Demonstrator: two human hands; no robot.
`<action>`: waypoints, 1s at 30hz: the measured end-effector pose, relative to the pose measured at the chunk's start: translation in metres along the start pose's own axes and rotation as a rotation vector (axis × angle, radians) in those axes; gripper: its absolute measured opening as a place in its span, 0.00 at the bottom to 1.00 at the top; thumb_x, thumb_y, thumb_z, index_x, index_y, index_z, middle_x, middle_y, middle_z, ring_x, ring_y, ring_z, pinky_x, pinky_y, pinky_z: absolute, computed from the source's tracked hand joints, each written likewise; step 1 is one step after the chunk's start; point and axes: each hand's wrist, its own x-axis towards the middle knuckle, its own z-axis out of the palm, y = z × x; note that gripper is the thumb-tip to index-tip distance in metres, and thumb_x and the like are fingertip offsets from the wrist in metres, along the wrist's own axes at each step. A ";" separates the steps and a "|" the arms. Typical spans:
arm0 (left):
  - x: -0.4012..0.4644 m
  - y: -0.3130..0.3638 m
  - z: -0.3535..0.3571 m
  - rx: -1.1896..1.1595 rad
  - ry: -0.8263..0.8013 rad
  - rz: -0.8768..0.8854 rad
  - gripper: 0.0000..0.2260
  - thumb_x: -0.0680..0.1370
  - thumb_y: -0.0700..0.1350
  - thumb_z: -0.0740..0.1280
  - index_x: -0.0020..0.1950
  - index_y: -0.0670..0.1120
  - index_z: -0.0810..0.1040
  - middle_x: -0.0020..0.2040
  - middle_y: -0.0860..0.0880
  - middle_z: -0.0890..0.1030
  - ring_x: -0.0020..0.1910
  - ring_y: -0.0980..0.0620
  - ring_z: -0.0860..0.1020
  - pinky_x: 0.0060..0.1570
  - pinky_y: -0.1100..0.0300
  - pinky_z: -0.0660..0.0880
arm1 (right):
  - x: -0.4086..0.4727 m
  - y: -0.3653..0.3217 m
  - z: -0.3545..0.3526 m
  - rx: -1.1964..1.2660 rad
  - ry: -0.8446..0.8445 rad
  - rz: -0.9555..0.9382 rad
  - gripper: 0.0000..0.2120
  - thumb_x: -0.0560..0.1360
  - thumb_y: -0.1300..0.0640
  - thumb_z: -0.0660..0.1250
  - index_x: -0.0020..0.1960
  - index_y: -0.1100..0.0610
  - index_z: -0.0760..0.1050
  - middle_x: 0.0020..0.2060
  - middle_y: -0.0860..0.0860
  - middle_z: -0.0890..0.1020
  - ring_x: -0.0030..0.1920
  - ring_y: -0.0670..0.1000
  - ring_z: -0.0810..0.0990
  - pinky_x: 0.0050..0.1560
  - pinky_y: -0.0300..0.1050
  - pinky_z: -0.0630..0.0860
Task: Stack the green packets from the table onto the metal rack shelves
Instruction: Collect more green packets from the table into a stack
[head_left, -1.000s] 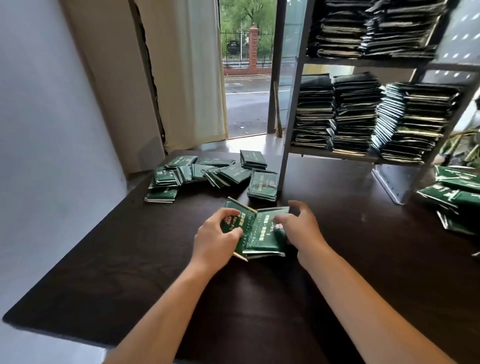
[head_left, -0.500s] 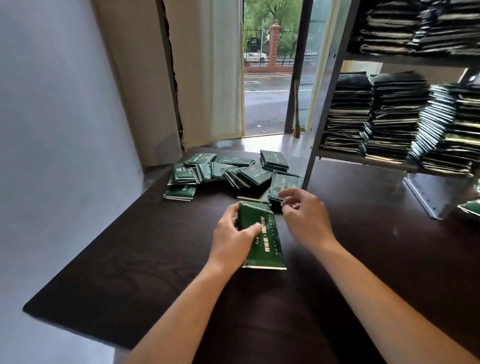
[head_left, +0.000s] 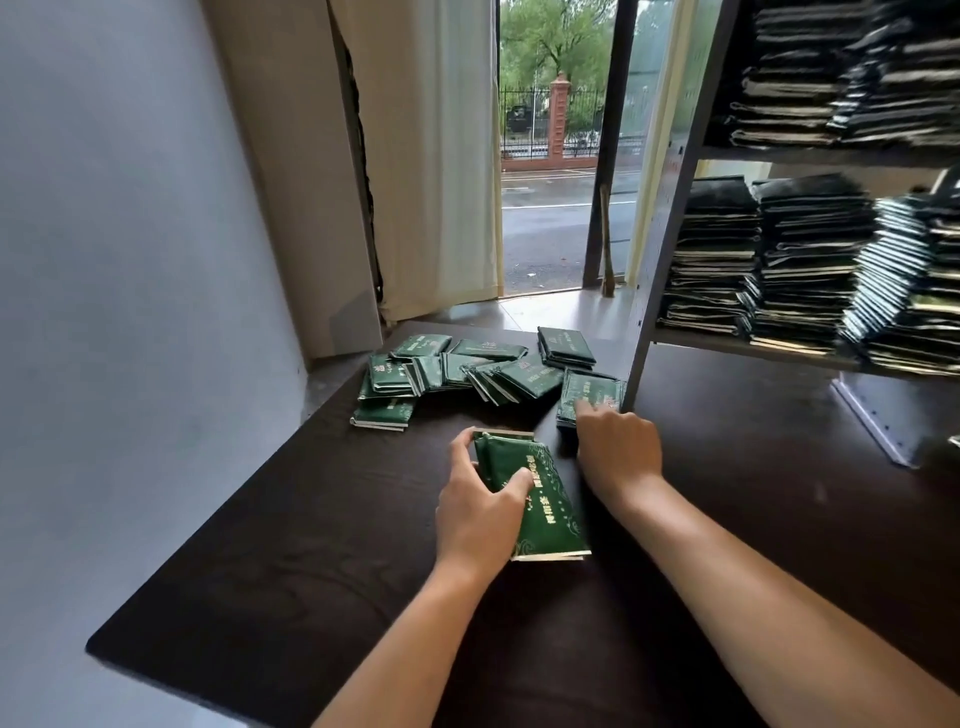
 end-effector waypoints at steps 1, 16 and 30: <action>-0.001 0.001 0.000 0.009 -0.003 0.003 0.34 0.73 0.52 0.73 0.75 0.60 0.61 0.66 0.50 0.78 0.64 0.47 0.76 0.67 0.46 0.72 | -0.001 0.002 0.001 0.008 0.014 0.011 0.14 0.81 0.63 0.55 0.62 0.55 0.74 0.54 0.54 0.84 0.53 0.58 0.85 0.47 0.48 0.79; 0.005 0.008 -0.005 -0.273 0.014 -0.108 0.21 0.76 0.64 0.63 0.57 0.51 0.83 0.52 0.52 0.85 0.57 0.51 0.81 0.60 0.53 0.75 | -0.074 -0.009 -0.030 0.435 0.502 -0.338 0.06 0.72 0.59 0.70 0.48 0.52 0.83 0.42 0.48 0.85 0.33 0.54 0.84 0.29 0.47 0.80; -0.001 0.006 -0.005 0.020 -0.058 0.009 0.17 0.78 0.46 0.63 0.63 0.63 0.79 0.61 0.49 0.75 0.55 0.46 0.79 0.64 0.49 0.74 | -0.006 -0.005 -0.016 0.506 -0.074 0.045 0.14 0.79 0.54 0.65 0.63 0.50 0.79 0.61 0.51 0.81 0.62 0.54 0.77 0.58 0.47 0.73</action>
